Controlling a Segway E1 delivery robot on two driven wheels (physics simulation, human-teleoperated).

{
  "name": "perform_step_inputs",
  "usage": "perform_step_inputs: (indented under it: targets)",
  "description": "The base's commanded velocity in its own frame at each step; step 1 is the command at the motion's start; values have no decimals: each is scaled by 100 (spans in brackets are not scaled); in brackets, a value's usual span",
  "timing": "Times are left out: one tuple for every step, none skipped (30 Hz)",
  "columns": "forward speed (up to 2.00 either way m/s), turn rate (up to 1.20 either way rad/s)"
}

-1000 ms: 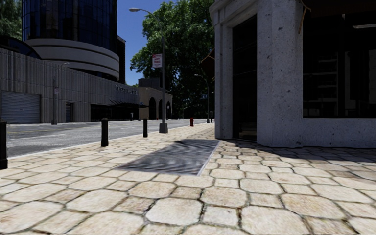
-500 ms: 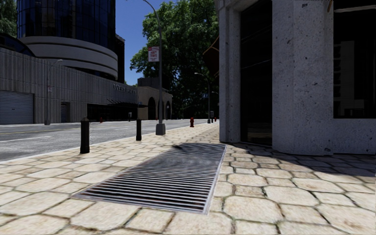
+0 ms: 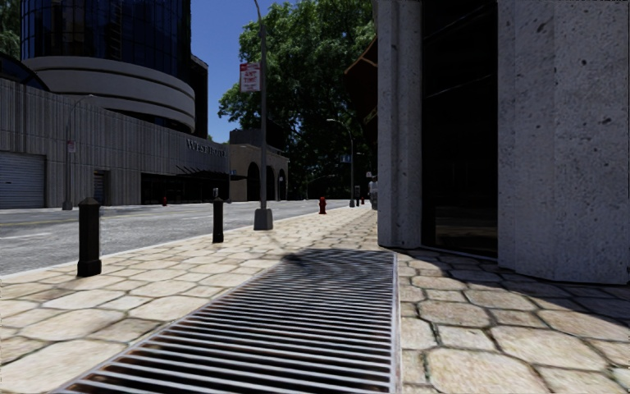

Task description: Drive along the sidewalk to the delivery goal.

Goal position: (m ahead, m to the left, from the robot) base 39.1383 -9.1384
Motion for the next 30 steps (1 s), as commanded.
perform_step_inputs:
  targets:
    - [200,0]
    - [200,0]
    - [200,0]
    - [200,0]
    - [200,0]
    - [200,0]
    - [200,0]
    - [200,0]
    - [200,0]
    - [200,0]
    - [200,0]
    - [200,0]
    - [200,0]
    - [200,0]
    - [200,0]
    - [200,0]
    - [200,0]
    - [200,0]
    - [200,0]
    - [200,0]
    - [200,0]
    - [200,0]
    - [200,0]
    - [200,0]
    - [200,0]
    - [200,0]
    - [200,0]
    - [200,0]
    - [200,0]
    - [200,0]
